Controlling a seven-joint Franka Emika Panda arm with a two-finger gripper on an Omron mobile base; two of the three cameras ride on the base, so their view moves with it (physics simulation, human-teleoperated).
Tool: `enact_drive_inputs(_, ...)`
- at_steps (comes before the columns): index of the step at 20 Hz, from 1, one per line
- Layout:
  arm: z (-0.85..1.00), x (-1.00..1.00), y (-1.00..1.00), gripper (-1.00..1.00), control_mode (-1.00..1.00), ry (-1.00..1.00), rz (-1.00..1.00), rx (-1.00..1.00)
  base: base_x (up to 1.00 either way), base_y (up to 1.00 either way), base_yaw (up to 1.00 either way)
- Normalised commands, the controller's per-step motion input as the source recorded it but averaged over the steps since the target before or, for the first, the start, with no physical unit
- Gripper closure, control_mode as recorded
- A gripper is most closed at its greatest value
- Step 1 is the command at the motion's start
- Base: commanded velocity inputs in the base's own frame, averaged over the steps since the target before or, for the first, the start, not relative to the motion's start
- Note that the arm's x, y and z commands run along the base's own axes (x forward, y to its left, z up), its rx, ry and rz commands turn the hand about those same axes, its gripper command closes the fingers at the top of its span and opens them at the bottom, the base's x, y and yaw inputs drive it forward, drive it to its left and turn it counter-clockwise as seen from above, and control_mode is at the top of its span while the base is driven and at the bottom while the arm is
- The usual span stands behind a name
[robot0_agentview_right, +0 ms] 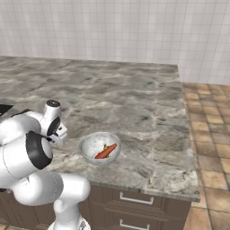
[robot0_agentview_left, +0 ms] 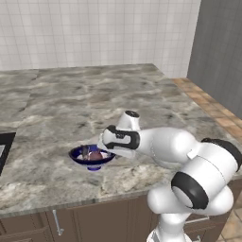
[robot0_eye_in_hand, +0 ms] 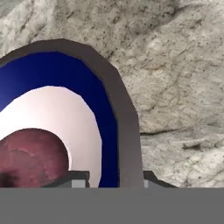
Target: Place the bowl containing the onion and fish in the microwave. Close the microwave door and press the start button to microwave the meal.
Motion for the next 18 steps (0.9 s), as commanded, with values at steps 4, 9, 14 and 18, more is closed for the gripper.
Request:
enact_drive_inputs(4, 0.17, 0.00, -0.19, 1.00, -1.00, -0.07, 0.00, 0.00, 0.00, 0.00, 0.00)
enact_drive_inputs(9, 0.00, 0.00, -0.45, 1.00, -1.00, -0.25, 0.00, 0.00, 0.00, 0.00, 0.00)
enact_drive_inputs(14, 0.12, -0.01, -0.57, 1.00, -1.00, -0.40, 0.00, 0.00, 0.00, 0.00, 0.00)
enact_drive_inputs(18, 0.51, -0.16, -0.72, 1.00, -1.00, -0.15, 0.00, 0.00, 0.00, 0.00, 0.00)
